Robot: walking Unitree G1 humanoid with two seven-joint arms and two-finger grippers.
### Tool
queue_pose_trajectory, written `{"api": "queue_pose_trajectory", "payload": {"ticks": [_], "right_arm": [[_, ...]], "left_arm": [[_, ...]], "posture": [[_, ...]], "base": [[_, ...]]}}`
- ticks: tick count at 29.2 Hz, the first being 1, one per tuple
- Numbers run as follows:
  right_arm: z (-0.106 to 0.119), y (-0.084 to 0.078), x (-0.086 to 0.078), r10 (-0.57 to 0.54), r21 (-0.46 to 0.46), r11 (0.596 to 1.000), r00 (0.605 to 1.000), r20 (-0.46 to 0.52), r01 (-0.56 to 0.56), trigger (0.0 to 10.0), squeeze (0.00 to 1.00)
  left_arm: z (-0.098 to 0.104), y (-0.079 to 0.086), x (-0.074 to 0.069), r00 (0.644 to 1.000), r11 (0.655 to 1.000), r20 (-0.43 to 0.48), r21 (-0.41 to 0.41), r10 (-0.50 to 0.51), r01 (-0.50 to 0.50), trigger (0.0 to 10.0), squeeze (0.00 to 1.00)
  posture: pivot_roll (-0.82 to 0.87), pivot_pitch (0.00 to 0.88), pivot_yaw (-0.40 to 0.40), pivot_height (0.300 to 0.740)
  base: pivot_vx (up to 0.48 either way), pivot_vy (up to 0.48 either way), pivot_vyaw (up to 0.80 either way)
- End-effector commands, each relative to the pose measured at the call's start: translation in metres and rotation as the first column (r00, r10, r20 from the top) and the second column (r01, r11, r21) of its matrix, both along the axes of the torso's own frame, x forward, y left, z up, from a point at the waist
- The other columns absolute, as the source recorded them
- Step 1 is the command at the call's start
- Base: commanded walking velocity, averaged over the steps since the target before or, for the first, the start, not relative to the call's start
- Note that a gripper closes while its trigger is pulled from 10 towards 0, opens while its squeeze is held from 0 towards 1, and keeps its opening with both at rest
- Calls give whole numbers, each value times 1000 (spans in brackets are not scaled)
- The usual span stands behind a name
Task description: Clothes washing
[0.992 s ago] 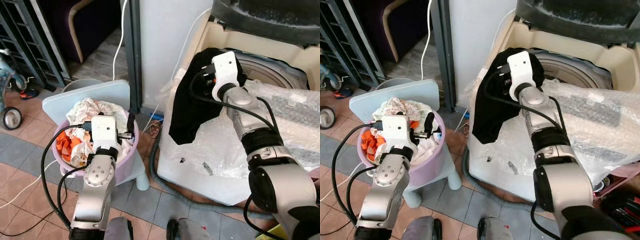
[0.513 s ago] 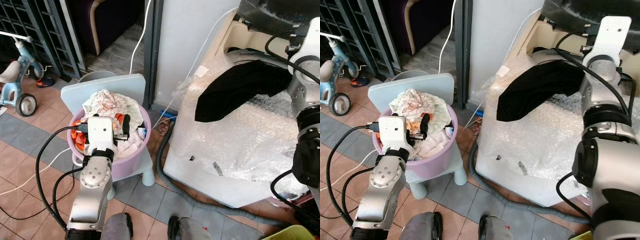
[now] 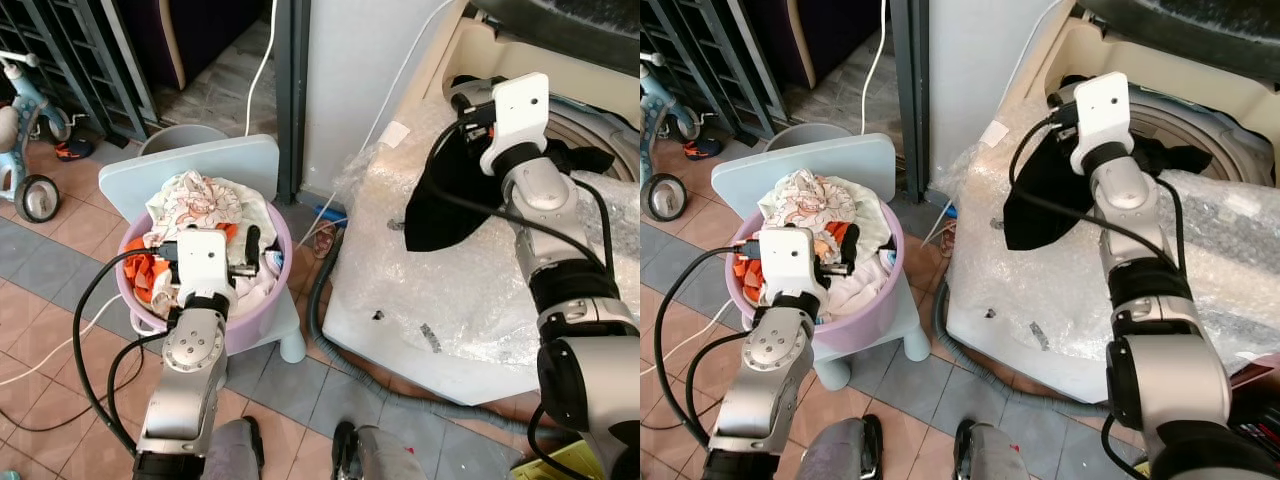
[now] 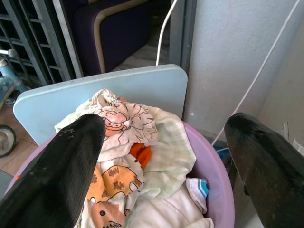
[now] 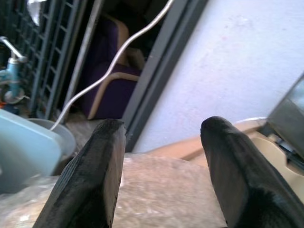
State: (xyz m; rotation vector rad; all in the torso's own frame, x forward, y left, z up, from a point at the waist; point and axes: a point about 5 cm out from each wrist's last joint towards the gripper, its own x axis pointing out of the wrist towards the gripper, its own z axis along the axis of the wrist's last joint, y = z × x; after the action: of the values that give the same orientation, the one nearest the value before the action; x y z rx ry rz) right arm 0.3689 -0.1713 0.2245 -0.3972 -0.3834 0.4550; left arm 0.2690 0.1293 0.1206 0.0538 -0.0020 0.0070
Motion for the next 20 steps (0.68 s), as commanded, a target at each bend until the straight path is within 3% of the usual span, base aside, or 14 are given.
{"api": "queue_pose_trajectory", "payload": {"ticks": [1, 4, 5, 10, 11, 13, 15, 18, 20], "right_arm": [[7, 5, -7, 88, 1, 996, 996, 15, -88, 10000, 1000], [7, 4, -11, 129, 11, 992, 992, -9, -128, 10000, 1000], [4, 0, -15, 156, -37, 987, 987, -40, -158, 10000, 1000], [-2, -7, -20, 174, -99, 978, 979, -105, -184, 10000, 1000], [-10, -18, -26, 175, -141, 970, 971, -163, -198, 10000, 1000], [-13, -22, -28, 171, -165, 966, 968, -183, -201, 10000, 1000], [-26, -40, -33, 119, -273, 944, 963, -243, -186, 10000, 1000], [-34, -57, -31, 35, -343, 929, 957, -286, -137, 10000, 1000], [-34, -75, -24, -85, -357, 934, 948, -305, -31, 10000, 1000]], "left_arm": [[-1, 0, -1, 1000, 1000, -4, 10, 9, -9, 10000, 0], [-2, -1, -2, 1000, 1000, -6, 7, 7, -7, 10000, 0], [-2, -1, -3, 1000, 1000, -6, 6, 4, -4, 10000, 0], [-2, -1, -3, 1000, 1000, -6, 6, 1, -1, 10000, 0], [-2, -1, -2, 1000, 1000, -6, 7, -3, 3, 10000, 0], [-2, -1, -2, 1000, 1000, -6, 7, -4, 4, 10000, 0], [-2, -2, -1, 1000, 1000, -7, 7, -6, 6, 10000, 0], [-2, -3, -1, 1000, 1000, -9, 5, -10, 10, 10000, 0], [-3, -5, -1, 1000, 1000, -10, 4, -15, 15, 10000, 0]], "posture": [[43, 122, -43, 740], [46, 123, -43, 740], [49, 126, -41, 740], [46, 126, -40, 740], [43, 128, -41, 740], [43, 128, -41, 740], [39, 129, -42, 740], [33, 130, -43, 740], [32, 130, -43, 740]], "base": [[0, 0, 0], [0, 0, 0], [0, 0, 0], [0, 0, 0], [0, 0, 0], [0, 0, 0], [0, 0, 0], [0, 0, 0], [0, 0, 0]]}}
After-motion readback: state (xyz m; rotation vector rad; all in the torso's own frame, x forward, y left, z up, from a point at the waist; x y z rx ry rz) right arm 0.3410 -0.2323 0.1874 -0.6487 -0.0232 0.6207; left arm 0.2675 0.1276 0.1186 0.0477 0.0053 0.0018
